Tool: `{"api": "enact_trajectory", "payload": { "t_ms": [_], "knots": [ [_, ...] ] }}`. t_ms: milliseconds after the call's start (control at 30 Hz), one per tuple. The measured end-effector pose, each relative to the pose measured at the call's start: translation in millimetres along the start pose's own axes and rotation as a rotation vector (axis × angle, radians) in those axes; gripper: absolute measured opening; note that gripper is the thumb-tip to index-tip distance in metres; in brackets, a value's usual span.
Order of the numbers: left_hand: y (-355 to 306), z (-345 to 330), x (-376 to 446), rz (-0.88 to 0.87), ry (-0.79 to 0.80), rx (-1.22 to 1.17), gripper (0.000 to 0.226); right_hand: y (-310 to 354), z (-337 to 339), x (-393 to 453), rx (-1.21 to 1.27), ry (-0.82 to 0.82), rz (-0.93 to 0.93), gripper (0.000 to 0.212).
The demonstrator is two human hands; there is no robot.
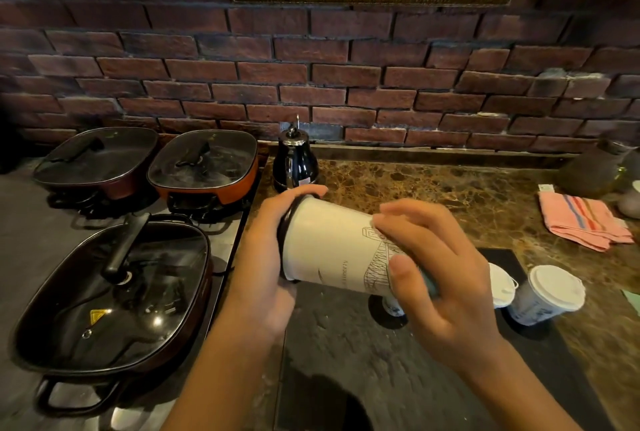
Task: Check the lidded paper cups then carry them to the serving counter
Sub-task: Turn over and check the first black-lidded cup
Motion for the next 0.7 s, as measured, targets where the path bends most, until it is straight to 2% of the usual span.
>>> {"api": "enact_trajectory", "payload": {
  "t_ms": [67, 133, 200, 233, 300, 400, 467, 533, 600, 700],
  "knots": [
    [-5, -4, -1, -0.075, 0.023, 0.037, 0.042, -6, 3, -1, 0.074, -0.058, -0.100, 0.033],
    [-14, -12, -3, -0.225, 0.065, 0.108, 0.038, -19, 3, -5, 0.295, -0.128, -0.347, 0.032],
    [-22, -19, -5, -0.325, 0.086, 0.184, 0.041, -36, -4, -13, 0.482, -0.114, -0.541, 0.036],
    [-25, -20, -4, -0.347, 0.086, 0.215, 0.040, -41, -6, -13, 0.496, -0.073, -0.569, 0.037],
    [-30, -20, -1, -0.356, 0.069, 0.251, 0.035, -40, -6, -8, 0.406, 0.074, -0.489, 0.038],
    [-40, -13, 8, -0.348, -0.006, 0.223, 0.032, -28, -10, -4, 0.054, 0.356, -0.246, 0.082],
    [-46, -12, 11, -0.348, -0.029, 0.146, 0.035, -22, -8, -6, -0.085, 0.372, -0.141, 0.093],
    [-46, -17, 10, -0.356, 0.035, 0.076, 0.036, -17, -1, -6, 0.024, 0.294, -0.220, 0.087],
    [-38, -26, 6, -0.346, 0.155, -0.004, 0.037, -15, 2, -7, 0.272, 0.206, -0.377, 0.074],
    [-23, -32, 3, -0.283, 0.253, -0.139, 0.062, -15, -6, -11, 0.599, 0.164, -0.558, 0.062]
  ]
}}
Point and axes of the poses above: each hand's wrist, its own x-axis towards the middle knuckle, its own z-axis out of the back of the hand, y = z × x, the point moved 8 cm from there along x, towards the middle knuckle, and after that the axes turned 3 degrees about -z, right-handed, at the moved point
